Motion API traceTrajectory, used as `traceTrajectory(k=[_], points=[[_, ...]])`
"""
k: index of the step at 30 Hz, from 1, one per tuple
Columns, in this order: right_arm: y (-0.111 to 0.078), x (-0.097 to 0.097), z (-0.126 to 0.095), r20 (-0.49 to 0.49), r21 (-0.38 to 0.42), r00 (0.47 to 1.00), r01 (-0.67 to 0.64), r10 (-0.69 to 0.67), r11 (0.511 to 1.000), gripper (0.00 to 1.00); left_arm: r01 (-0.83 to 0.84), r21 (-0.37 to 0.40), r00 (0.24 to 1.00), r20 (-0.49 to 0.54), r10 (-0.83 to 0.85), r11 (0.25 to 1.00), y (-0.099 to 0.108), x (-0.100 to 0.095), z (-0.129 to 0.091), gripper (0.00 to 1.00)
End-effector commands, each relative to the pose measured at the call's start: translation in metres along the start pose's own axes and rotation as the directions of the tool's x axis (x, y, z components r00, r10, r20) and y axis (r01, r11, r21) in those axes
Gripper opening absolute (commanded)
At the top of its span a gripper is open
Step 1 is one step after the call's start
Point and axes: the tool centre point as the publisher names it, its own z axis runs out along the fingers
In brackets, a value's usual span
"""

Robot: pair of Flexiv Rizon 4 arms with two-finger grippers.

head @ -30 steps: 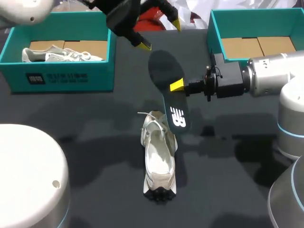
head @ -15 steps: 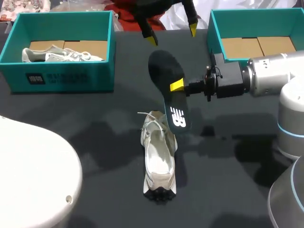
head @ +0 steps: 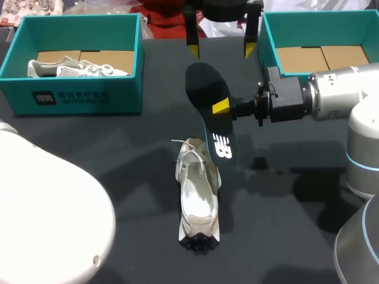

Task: Take the shoe out of the shoebox, open the shoe tongue, remove and reinsert the insole, then place the shoe into the shoebox

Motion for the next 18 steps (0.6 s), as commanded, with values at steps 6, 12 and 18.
traceTrajectory(k=[6,12,18], points=[[-0.001,0.0,0.001,0.003,-0.002,1.0,-0.001,0.001,1.0,0.0,0.003,-0.042,0.995,0.095,0.001,0.999,-0.008,0.013,-0.001,1.0],[-0.001,0.0,0.001,0.003,-0.002,1.0,-0.001,0.001,1.0,0.0,0.026,-0.046,0.953,0.302,-0.01,0.999,-0.016,0.036,0.006,1.0],[-0.001,0.0,0.001,0.003,-0.002,1.0,-0.001,0.001,1.0,0.0,0.061,-0.004,0.895,0.443,-0.053,0.998,-0.019,0.055,0.014,1.0]])
